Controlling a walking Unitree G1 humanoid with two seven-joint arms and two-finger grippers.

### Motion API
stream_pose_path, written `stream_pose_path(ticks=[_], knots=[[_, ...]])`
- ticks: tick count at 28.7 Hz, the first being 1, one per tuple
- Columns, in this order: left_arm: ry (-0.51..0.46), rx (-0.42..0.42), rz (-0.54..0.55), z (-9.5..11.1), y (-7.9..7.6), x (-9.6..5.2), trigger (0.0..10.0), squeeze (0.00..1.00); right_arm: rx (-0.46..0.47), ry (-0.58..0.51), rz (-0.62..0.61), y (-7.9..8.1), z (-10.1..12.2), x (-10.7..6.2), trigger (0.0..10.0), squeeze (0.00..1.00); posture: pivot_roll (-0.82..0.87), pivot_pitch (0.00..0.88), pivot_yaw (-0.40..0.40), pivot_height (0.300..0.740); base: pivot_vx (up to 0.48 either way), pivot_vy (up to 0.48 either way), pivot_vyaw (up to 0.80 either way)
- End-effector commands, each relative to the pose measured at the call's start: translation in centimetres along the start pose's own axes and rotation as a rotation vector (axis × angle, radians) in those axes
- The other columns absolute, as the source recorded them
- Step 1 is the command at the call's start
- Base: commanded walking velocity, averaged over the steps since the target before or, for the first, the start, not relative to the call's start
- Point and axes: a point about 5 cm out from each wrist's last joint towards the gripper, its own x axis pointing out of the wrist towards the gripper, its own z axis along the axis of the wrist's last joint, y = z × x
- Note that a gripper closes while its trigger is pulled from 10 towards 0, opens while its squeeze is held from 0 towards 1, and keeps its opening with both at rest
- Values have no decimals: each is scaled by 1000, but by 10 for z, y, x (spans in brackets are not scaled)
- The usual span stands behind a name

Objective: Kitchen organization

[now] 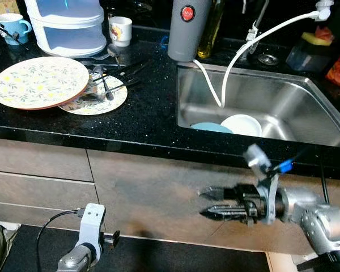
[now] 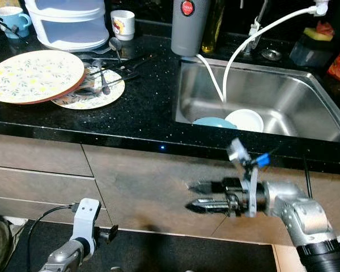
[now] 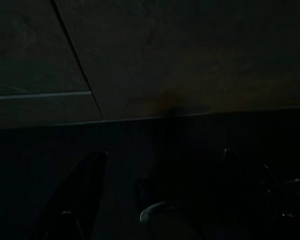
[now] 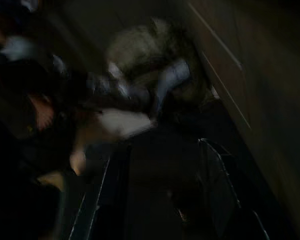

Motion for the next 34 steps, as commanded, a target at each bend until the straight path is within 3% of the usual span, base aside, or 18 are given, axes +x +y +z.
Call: stream_pose_path(ticks=[1, 9, 11, 17, 22, 24, 29, 34], knots=[[40, 12, -2, -8, 1, -2, 10000, 0, 41, 82, -85, -8, -21, -12, 10000, 0, 63, 25, -46, 740, 0, 0, 0], [61, 24, -7, -12, 0, -3, 10000, 0, 194, 325, -366, -28, -92, -46, 10000, 0, 67, 24, -45, 740, 0, 0, 0], [63, 24, -6, -13, 0, -3, 10000, 0, 230, 342, -430, -30, -103, -51, 10000, 0, 68, 23, -46, 740, 0, 0, 0], [69, 26, -1, -15, 1, -4, 10000, 0, 292, 458, -581, -31, -137, -61, 10000, 0, 69, 30, -46, 740, 0, 0, 0], [71, 24, 7, -15, 2, -4, 10000, 0, 346, 547, -809, -32, -168, -61, 10000, 0, 66, 35, -54, 740, 0, 0, 0], [68, 23, 9, -14, 2, -4, 10000, 0, 361, 539, -839, -32, -171, -60, 10000, 0, 61, 33, -50, 740, 0, 0, 0], [88, 3, 31, -14, 4, -4, 10000, 0, 395, 550, -1090, -35, -184, -58, 10000, 0, 40, 33, -50, 740, 0, 0, 0], [143, -22, 63, -24, 7, -7, 10000, 0, 421, 534, -1179, -35, -189, -51, 10000, 0, 10, 26, -59, 740, 0, 0, 0]])
